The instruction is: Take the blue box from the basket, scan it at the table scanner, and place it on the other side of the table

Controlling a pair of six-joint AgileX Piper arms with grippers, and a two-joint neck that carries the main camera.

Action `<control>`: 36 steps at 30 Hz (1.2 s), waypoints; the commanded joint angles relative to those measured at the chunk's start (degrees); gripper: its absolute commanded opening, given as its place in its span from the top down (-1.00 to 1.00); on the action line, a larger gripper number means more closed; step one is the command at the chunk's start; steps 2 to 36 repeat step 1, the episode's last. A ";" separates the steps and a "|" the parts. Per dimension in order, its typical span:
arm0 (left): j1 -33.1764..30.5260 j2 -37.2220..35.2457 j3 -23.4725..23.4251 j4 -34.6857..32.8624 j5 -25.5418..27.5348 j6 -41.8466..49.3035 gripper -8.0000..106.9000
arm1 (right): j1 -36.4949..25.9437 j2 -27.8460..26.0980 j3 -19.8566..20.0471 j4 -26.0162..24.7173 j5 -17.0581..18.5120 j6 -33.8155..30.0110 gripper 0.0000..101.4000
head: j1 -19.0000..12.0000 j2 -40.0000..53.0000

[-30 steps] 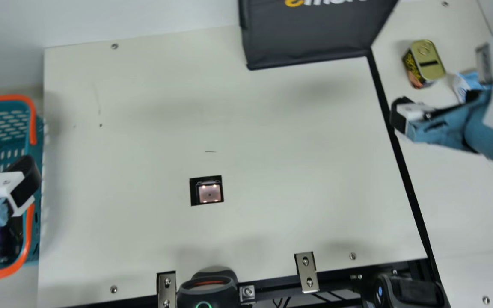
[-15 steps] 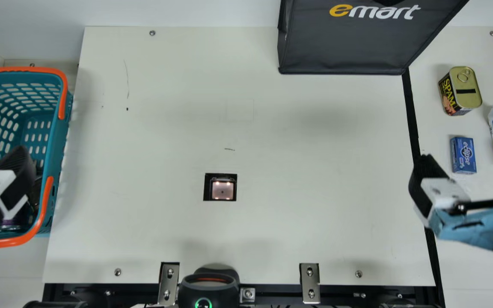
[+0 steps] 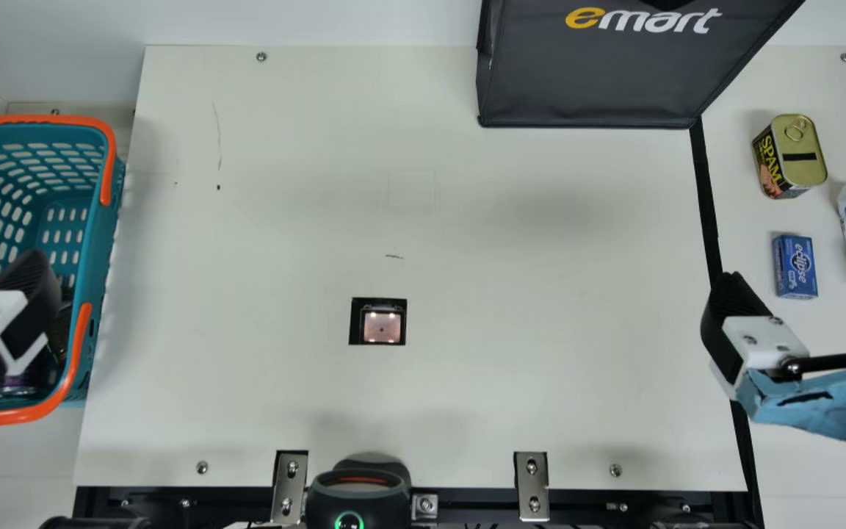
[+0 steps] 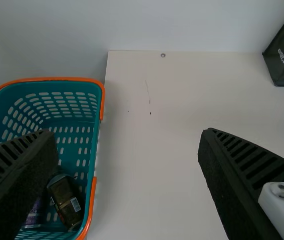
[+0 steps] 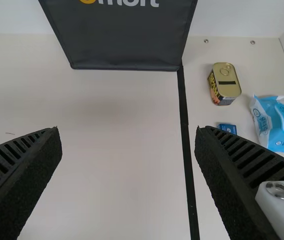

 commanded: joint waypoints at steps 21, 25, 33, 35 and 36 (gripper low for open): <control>0.00 0.00 0.00 0.00 0.00 0.00 -0.71 | 0.00 0.00 0.00 0.00 0.00 0.00 -0.87 | -1.57 0.18; 0.00 0.00 0.00 0.00 0.00 0.00 -0.71 | 0.00 0.00 0.00 0.00 0.00 0.00 -0.87 | -1.57 0.18; 0.00 0.00 0.00 0.00 0.00 0.00 -0.71 | 0.00 0.00 0.00 0.00 0.00 0.00 -0.87 | -1.57 0.18; 0.00 0.00 0.00 0.00 0.00 0.00 -0.71 | 0.00 0.00 0.00 0.00 0.00 0.00 -0.87 | -1.57 0.18; 0.00 0.00 0.00 0.00 0.00 0.00 -0.71 | 0.00 0.00 0.00 0.00 0.00 0.00 -0.87 | -1.57 0.18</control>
